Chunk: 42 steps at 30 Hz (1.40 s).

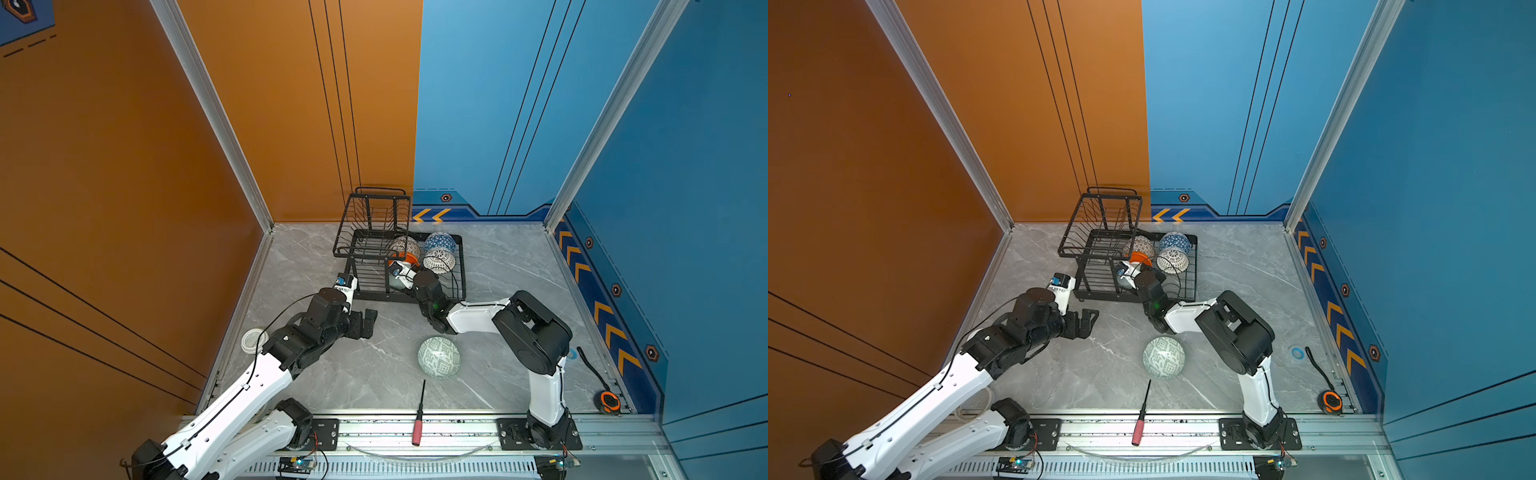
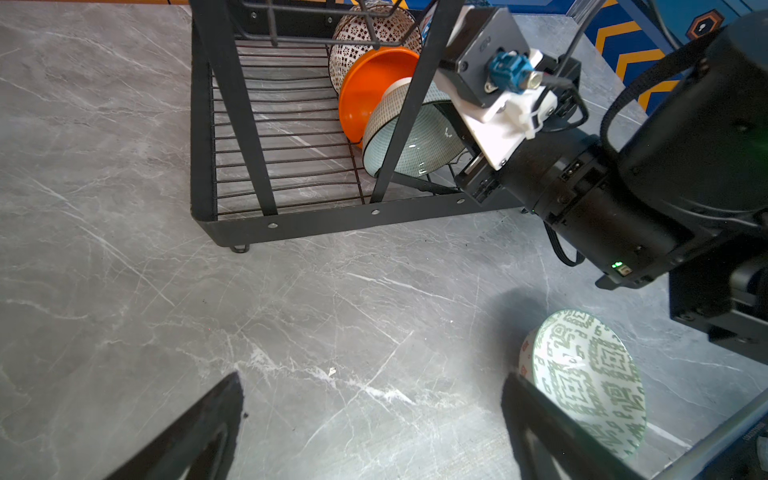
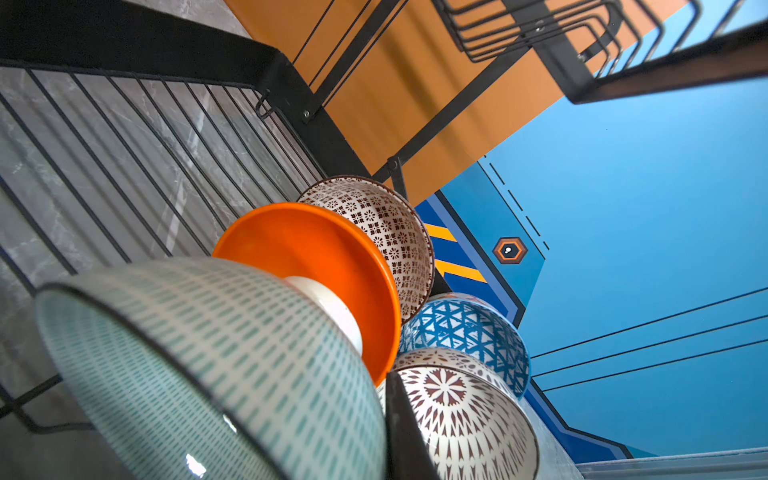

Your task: Load the bowls into the dish rack

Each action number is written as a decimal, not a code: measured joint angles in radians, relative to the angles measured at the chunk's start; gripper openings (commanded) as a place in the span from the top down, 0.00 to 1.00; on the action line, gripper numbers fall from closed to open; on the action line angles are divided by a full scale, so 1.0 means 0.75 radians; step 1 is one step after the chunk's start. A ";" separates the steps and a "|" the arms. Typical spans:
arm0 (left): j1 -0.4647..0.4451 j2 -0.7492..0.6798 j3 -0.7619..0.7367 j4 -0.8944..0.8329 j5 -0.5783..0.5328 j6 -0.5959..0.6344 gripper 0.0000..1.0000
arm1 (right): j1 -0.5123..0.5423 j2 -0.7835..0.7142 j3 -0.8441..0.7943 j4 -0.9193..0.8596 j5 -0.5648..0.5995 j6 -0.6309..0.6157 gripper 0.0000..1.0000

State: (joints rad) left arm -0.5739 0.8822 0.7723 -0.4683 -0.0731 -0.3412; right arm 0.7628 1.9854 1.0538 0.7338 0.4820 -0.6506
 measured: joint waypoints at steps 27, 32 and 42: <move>0.000 -0.011 -0.001 0.001 0.000 -0.006 0.02 | -0.025 -0.045 0.071 -0.356 -0.255 0.131 1.00; 0.000 -0.020 -0.001 0.000 0.000 -0.010 0.02 | -0.040 -0.067 0.075 -0.403 -0.278 0.140 1.00; 0.000 -0.025 -0.001 0.001 0.001 -0.010 0.02 | -0.092 -0.203 0.013 -0.554 -0.350 0.132 1.00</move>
State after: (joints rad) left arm -0.5739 0.8635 0.7719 -0.4679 -0.0727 -0.3489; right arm 0.6937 1.8332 1.0637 0.3183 0.2192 -0.5514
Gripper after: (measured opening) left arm 0.979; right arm 0.100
